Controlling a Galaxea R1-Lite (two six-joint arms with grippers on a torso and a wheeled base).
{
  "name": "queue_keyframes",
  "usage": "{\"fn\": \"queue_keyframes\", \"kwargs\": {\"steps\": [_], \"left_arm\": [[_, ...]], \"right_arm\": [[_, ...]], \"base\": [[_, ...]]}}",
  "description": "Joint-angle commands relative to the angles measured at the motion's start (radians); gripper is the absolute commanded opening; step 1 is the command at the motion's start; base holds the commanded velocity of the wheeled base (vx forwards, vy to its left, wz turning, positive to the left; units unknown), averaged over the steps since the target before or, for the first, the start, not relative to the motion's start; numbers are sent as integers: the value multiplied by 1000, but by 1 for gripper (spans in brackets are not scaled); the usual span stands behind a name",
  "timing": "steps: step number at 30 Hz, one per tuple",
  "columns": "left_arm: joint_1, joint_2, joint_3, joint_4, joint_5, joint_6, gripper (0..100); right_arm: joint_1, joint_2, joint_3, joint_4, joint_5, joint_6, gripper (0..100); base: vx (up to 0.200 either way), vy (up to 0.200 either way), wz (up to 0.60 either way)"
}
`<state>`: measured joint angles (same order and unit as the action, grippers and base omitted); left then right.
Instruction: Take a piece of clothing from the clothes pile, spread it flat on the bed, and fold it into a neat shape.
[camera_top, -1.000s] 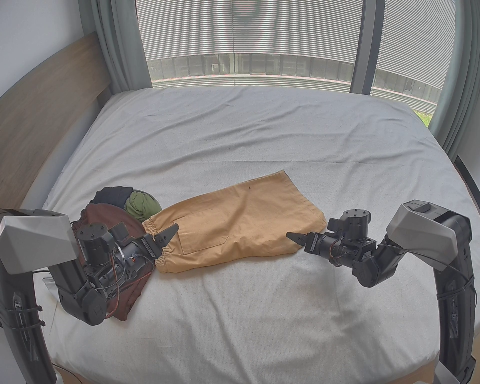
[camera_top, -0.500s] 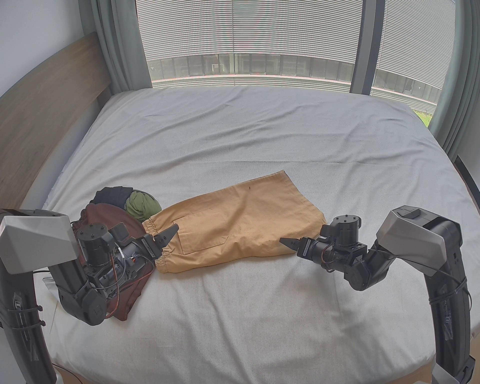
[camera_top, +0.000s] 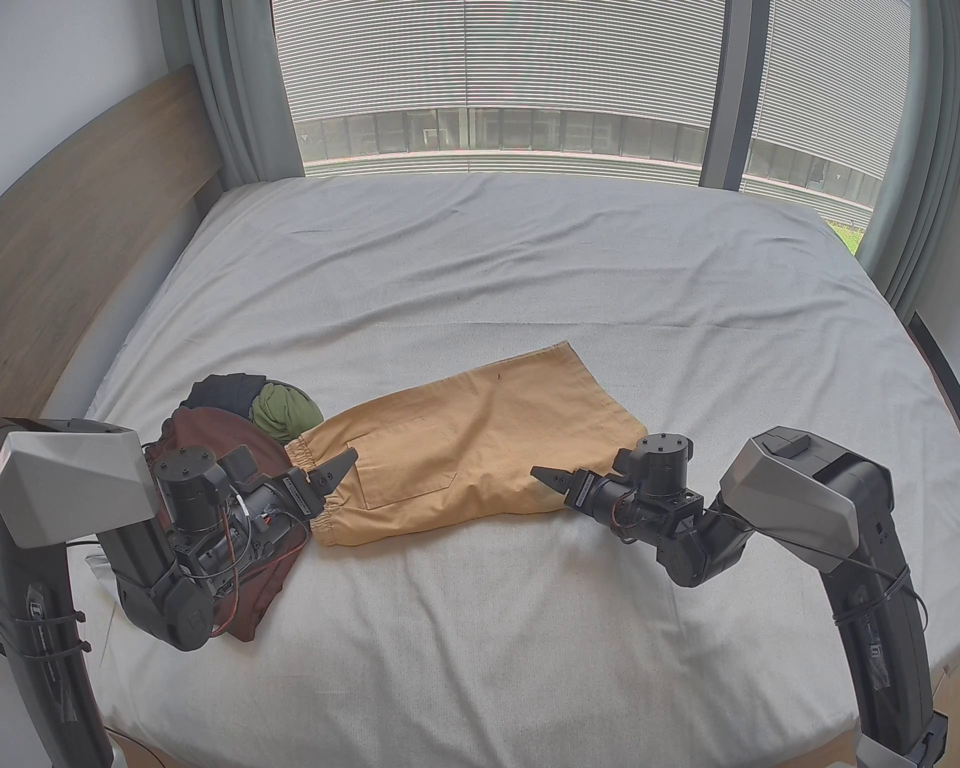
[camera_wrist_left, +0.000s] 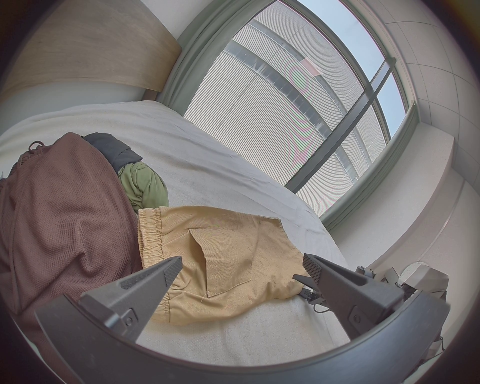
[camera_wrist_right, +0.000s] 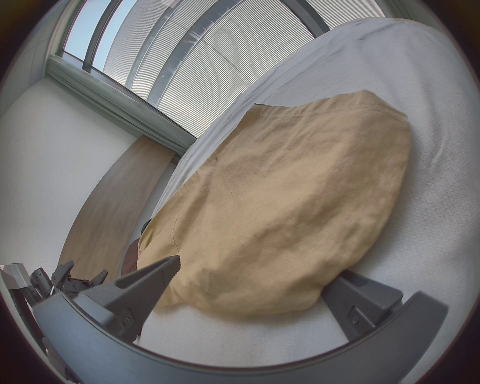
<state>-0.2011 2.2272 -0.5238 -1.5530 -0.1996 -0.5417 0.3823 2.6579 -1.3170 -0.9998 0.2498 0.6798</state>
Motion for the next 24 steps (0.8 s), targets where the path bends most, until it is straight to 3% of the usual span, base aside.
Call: {"fn": "queue_keyframes", "kwargs": {"steps": [1, 24], "left_arm": [[0, 2, 1, -1, 0, -1, 100], [-1, 3, -5, -1, 0, -4, 100]], "right_arm": [[6, 54, -54, 0, -18, 6, 100], [10, 88, -120, -42, -30, 76, 100]], "base": [[0, 0, 0], [0, 0, 0]]}}
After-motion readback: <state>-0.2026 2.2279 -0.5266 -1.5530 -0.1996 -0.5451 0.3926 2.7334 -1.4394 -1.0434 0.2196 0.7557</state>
